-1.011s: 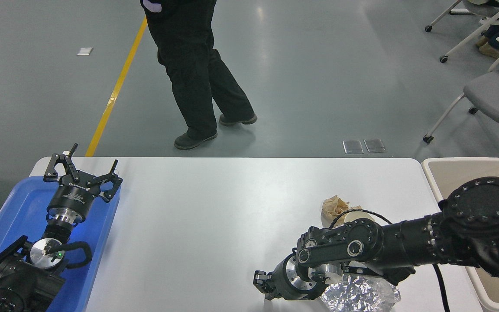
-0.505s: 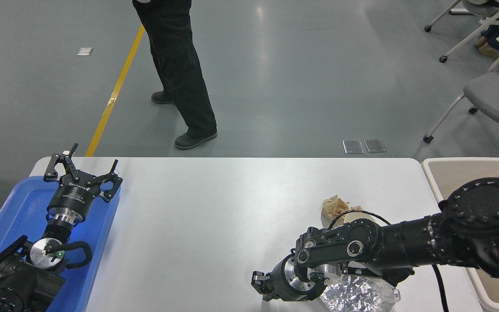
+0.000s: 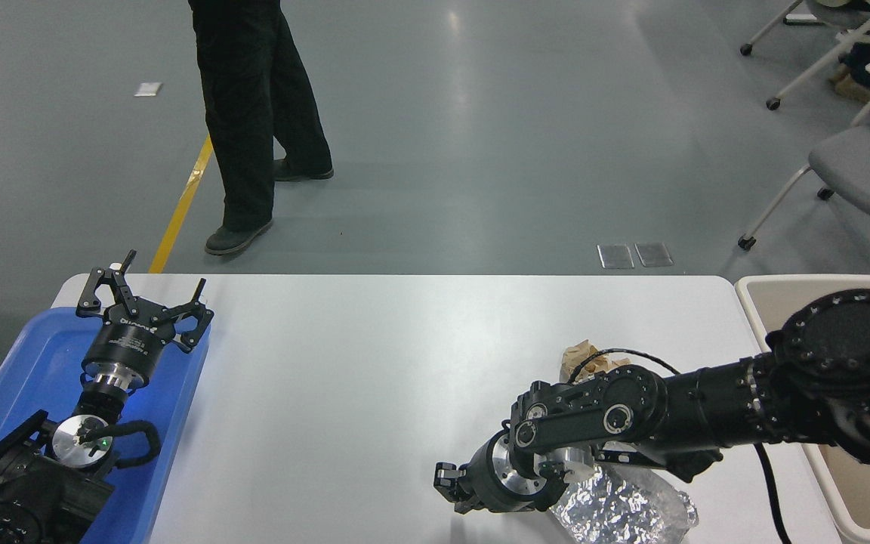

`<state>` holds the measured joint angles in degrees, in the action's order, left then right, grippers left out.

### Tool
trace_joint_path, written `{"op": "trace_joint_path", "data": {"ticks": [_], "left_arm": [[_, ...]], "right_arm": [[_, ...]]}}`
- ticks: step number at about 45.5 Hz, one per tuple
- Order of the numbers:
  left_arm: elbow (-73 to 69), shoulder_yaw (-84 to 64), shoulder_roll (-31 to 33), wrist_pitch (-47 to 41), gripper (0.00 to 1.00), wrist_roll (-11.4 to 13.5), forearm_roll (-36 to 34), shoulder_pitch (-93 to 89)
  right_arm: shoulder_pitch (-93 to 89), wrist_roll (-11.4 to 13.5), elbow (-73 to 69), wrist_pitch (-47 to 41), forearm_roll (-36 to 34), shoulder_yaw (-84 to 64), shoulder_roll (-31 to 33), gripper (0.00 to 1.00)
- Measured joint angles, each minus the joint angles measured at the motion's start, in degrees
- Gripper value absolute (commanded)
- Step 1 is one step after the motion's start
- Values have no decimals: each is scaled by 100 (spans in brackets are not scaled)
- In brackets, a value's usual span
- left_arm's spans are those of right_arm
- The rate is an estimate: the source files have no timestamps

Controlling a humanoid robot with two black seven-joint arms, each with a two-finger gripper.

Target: Pick up paper cup place in dustbin

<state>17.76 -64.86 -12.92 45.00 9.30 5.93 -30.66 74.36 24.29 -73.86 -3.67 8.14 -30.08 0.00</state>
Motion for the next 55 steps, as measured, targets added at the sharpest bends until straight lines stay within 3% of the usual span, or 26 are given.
{"op": "trace_joint_path", "data": {"ticks": [13,32,55], "left_arm": [[-1,0,0,0,99,-6,-3,2],[0,-4,0,0,99,4,4,10],[-8,-17,0,0,99,10,4,23]], "right_arm": [[1470,-245,-1036,-660,-859,-766,204,0],[4099,-453,-1549,-3340,-2024,-2341,1127,0],[6546,-483,-1703,-4061,-2474,-3810,1556,0]]}}
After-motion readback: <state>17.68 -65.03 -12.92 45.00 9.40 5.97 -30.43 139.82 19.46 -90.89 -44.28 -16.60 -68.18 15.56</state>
